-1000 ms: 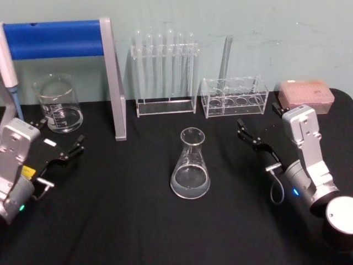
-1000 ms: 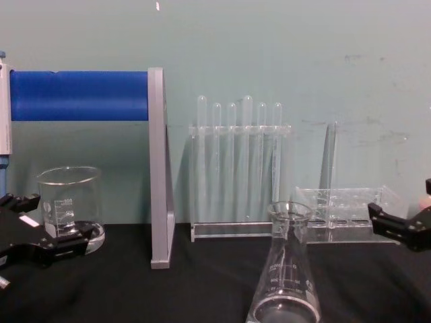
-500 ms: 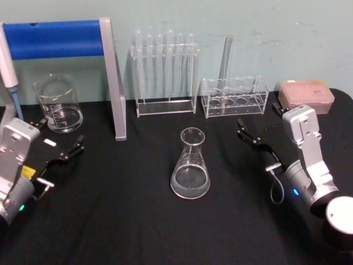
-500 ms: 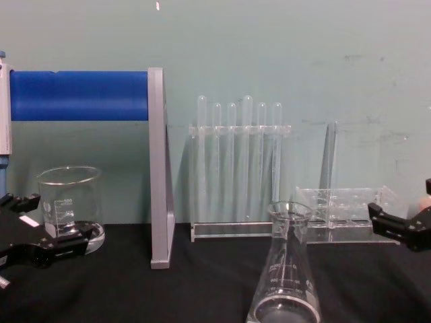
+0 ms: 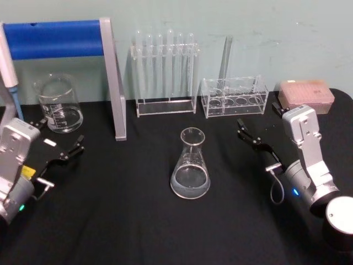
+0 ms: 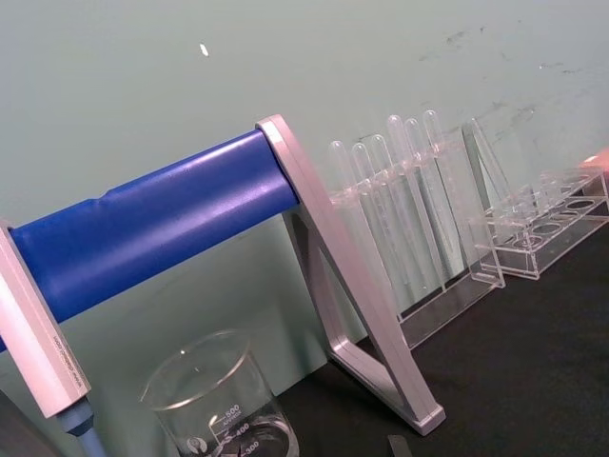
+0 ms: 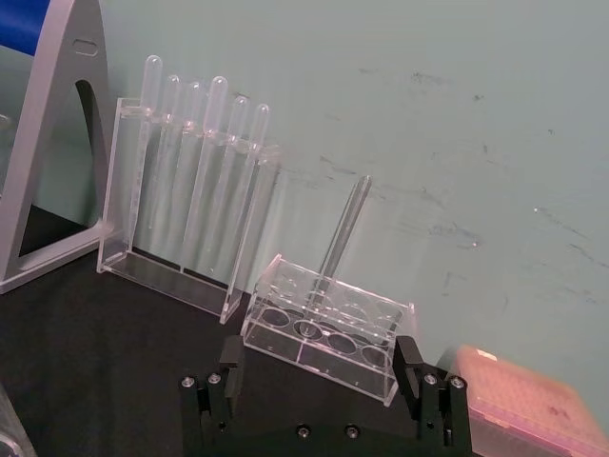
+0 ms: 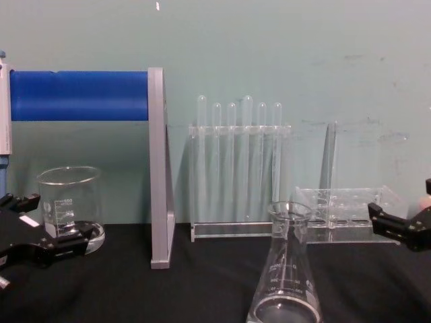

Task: Grasp the erlenmeyer flask with one hand, shake it three times, then place it back.

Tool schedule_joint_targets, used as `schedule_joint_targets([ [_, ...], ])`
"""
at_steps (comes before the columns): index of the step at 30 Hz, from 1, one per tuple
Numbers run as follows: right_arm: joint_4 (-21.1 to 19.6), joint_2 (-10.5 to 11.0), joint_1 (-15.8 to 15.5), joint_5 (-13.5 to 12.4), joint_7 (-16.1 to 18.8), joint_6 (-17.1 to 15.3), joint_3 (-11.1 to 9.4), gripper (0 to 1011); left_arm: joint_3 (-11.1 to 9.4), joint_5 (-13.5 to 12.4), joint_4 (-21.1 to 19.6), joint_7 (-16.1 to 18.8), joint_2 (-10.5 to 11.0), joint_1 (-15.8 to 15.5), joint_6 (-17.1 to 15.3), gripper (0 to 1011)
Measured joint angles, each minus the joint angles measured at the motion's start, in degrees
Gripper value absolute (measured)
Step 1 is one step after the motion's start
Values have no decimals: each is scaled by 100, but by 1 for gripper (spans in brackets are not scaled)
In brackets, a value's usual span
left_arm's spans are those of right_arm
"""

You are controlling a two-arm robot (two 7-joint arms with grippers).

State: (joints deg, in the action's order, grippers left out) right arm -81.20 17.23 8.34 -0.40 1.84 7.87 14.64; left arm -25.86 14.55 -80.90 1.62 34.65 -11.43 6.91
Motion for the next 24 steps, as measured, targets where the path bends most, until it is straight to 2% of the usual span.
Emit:
schedule_joint_targets([
  [24,0,0,0,0,-1,0,0,1002,0,0,0,0,0,0,0,1001],
])
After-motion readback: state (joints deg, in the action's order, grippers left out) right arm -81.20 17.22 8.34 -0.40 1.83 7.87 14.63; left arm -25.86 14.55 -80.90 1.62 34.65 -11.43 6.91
